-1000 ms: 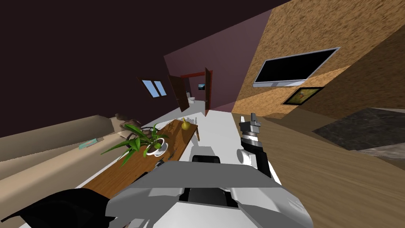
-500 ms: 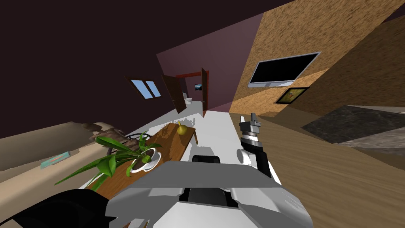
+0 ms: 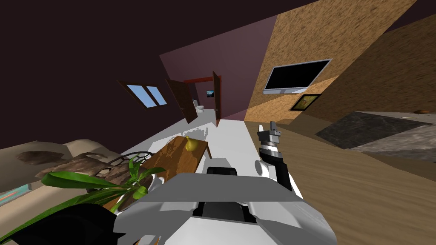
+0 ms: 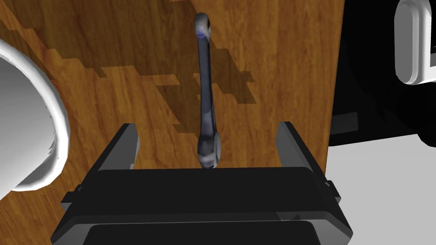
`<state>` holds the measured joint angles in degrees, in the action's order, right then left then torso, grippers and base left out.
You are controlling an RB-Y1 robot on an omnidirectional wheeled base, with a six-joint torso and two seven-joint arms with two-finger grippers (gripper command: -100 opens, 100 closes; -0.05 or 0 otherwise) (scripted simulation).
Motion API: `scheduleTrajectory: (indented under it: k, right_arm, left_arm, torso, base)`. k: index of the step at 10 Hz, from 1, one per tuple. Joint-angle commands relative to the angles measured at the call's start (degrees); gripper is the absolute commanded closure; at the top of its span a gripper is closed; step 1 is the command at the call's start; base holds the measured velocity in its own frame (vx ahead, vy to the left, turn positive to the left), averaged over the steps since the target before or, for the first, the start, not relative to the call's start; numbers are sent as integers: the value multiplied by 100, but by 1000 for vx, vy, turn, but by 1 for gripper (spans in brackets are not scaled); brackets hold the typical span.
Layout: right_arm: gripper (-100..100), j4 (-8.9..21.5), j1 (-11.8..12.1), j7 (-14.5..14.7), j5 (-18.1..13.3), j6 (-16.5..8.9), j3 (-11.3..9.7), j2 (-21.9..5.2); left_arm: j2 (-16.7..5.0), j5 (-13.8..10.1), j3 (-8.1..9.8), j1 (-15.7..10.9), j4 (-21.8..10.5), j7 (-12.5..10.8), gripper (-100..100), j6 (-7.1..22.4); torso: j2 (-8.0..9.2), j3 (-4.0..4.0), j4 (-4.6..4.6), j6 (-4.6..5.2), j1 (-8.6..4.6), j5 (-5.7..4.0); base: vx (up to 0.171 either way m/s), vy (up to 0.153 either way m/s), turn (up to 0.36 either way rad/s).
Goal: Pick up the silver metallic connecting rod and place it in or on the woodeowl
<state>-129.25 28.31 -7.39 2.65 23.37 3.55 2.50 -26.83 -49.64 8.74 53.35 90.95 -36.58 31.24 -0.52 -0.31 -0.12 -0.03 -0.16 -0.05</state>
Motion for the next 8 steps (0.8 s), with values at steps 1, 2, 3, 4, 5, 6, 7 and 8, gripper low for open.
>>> scheduleTrajectory:
  k: [1, 2, 3, 4, 5, 6, 7, 8]
  right_arm:
    - [0, 0, 0, 0, 0, 0, 0, 0]
    - [0, 0, 0, 0, 0, 0, 0, 0]
    - [0, 0, -1, 0, 0, 0, 0, 0]
    - [0, 0, -1, 0, 0, 0, 0, 0]
    - [0, 0, -1, 0, 0, 0, 0, 0]
    - [0, 0, -2, 0, 0, 0, 0, 0]
    - [0, 0, -2, 0, 0, 0, 0, 0]
    - [0, 0, -2, 0, 0, 0, 0, 0]
  left_arm:
    - [-66, -138, 9, 64, -151, -140, -100, 159]
    - [-104, -146, 34, 48, -68, -86, -100, 127]
    - [-116, -162, 40, 50, -76, -106, 0, 156]
    - [-26, -101, -1, -75, -233, -53, -100, 98]
    - [34, -62, -28, -158, -338, -19, -100, 62]
    - [123, -4, -69, -283, -497, 33, -100, 8]
    - [182, 35, -96, -365, -602, 67, -100, -28]
    - [158, 47, -72, -306, -501, 14, -100, 16]
  torso:
    - [0, 0, 0, 0, 0, 0]
    - [1, 0, 0, 0, 6, 1]
    - [26, 13, 4, -2, 2, 1]
    - [46, 25, 9, -2, -2, 0]
    - [54, 30, 11, -2, 2, 1]
    - [56, 32, 12, -2, 9, 3]
    - [60, 34, 13, -2, 12, 4]
    - [61, 35, 13, -2, 15, 4]
  base:
    - [155, 19, -121]
    - [62, 16, -22]
    - [12, 3, 3]
    - [8, 19, 4]
    - [6, 39, 6]
    - [-2, 46, 3]
    - [-4, 50, 3]
    - [-1, 22, -4]
